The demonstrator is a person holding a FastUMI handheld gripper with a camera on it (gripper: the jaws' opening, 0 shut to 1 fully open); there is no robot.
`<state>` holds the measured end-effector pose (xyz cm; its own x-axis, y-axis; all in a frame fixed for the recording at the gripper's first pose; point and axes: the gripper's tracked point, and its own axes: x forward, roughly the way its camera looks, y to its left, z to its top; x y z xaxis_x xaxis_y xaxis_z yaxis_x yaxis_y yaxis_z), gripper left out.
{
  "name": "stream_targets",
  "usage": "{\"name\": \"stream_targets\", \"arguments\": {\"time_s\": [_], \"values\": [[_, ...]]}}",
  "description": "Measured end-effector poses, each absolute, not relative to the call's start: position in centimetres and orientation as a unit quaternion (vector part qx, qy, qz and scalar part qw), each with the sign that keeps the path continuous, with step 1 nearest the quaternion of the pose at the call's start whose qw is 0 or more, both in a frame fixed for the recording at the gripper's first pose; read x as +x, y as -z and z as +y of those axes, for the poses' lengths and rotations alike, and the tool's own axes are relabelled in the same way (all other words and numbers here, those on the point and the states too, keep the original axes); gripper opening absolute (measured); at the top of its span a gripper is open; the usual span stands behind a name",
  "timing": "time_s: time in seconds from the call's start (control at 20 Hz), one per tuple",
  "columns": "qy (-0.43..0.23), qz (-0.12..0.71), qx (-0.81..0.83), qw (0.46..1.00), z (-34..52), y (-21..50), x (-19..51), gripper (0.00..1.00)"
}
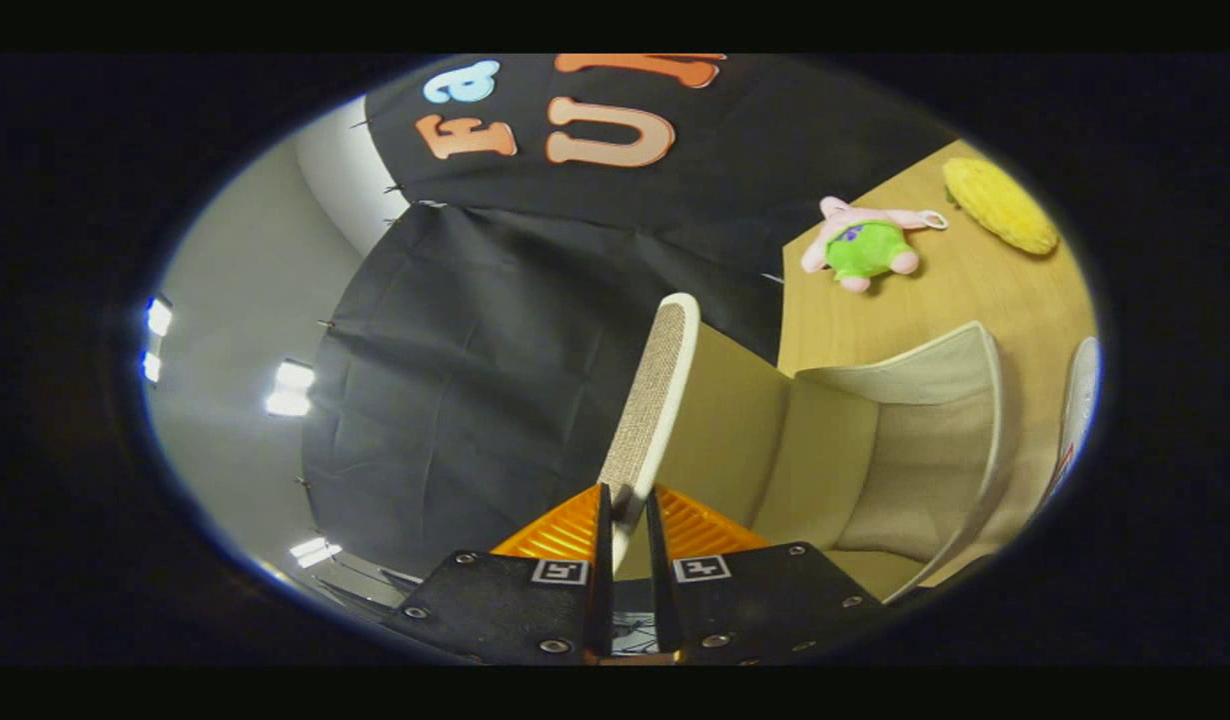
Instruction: Open the storage box then place both shoes into the box .Put the left shoe in first, then the right shoe, with the right side of both shoes facing outward in a uniform manner.
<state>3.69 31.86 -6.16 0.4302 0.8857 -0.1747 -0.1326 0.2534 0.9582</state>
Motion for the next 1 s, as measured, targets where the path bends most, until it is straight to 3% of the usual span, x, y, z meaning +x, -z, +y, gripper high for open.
{"name": "stream_targets", "arguments": {"time_s": [0.25, 0.4, 0.5, 0.6, 0.7, 1.0], "values": [[-0.385, 0.368, 0.426, 0.732, 36.9, 5.3, 5.0, 0.15], [-0.366, 0.357, 0.383, 0.769, 37.4, 6.4, 5.9, 0.4], [-0.349, 0.364, 0.356, 0.787, 36.0, 8.0, 6.2, 0.65], [-0.316, 0.361, 0.319, 0.817, 32.7, 9.6, 6.3, 0.81], [-0.276, 0.363, 0.27, 0.848, 28.5, 12.4, 6.2, 0.87], [-0.14, 0.41, 0.165, 0.886, 14.3, 21.1, 5.0, 0.88]]}}
